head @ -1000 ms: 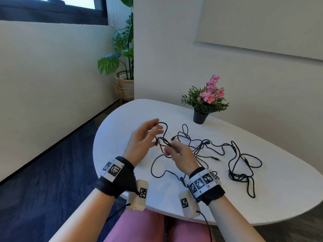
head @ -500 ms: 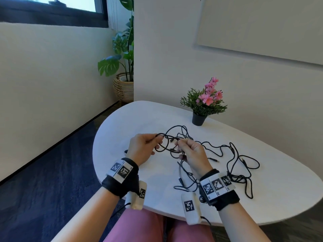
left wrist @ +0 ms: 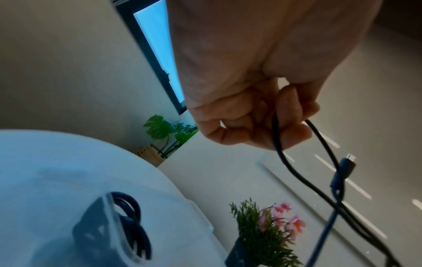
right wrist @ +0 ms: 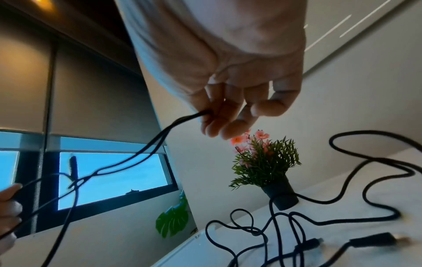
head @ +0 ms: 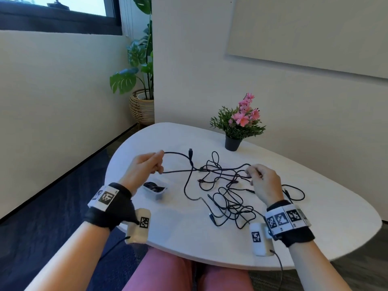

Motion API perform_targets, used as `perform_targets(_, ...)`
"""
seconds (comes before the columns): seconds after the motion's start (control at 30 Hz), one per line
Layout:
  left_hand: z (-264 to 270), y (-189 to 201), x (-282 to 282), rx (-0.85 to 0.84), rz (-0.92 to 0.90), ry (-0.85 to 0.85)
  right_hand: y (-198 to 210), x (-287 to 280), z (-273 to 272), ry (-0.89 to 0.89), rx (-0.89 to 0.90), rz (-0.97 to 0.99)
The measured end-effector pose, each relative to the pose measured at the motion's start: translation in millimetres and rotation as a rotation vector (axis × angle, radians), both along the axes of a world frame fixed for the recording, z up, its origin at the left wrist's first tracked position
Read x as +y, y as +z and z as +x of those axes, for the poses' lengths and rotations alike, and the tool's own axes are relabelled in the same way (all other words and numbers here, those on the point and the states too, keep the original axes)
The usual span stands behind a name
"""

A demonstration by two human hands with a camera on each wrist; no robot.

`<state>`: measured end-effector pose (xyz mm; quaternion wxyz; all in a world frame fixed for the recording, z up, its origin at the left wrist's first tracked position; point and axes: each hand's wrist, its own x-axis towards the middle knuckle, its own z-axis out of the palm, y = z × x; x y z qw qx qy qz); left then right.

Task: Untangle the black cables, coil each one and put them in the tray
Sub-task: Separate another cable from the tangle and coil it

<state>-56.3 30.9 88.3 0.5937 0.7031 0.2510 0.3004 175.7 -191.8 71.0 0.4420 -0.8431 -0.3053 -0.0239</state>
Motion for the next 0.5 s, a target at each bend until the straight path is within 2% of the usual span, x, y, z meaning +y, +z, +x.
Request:
perform_targets(0.13, 8.9, 7.9, -9.0, -0.200, -0.059, -0.003, -3.1, 4.2, 3.5, -0.133, 0.151, 0.015)
perform_targets(0.2, 18.0, 9.8, -20.7, -0.199, 0.033, -0.079, -1.5, 7.1, 3.4, -0.154, 0.315, 0.008)
perform_targets(0.23, 22.6, 8.9, -28.2, -0.167, 0.111, -0.109, -0.2, 7.9, 1.9, -0.127, 0.342, -0.049)
perform_targets(0.3, 32.9, 5.5, -40.5, -0.107, 0.216, -0.158, 7.1, 9.7, -5.8, -0.018, 0.190, -0.181)
perform_targets(0.37, 40.4, 7.4, -53.0, -0.077, 0.231, -0.182, 19.3, 12.9, -23.9, 0.182, 0.025, -0.081)
perform_targets(0.43, 47.0, 9.3, -60.7, -0.071, 0.231, -0.202, 30.4, 18.7, -45.8, 0.419, 0.120, 0.060)
perform_targets(0.5, 50.5, 13.3, -67.2, -0.083, 0.234, -0.222, 31.9, 27.8, -57.0, 0.554, 0.235, 0.070)
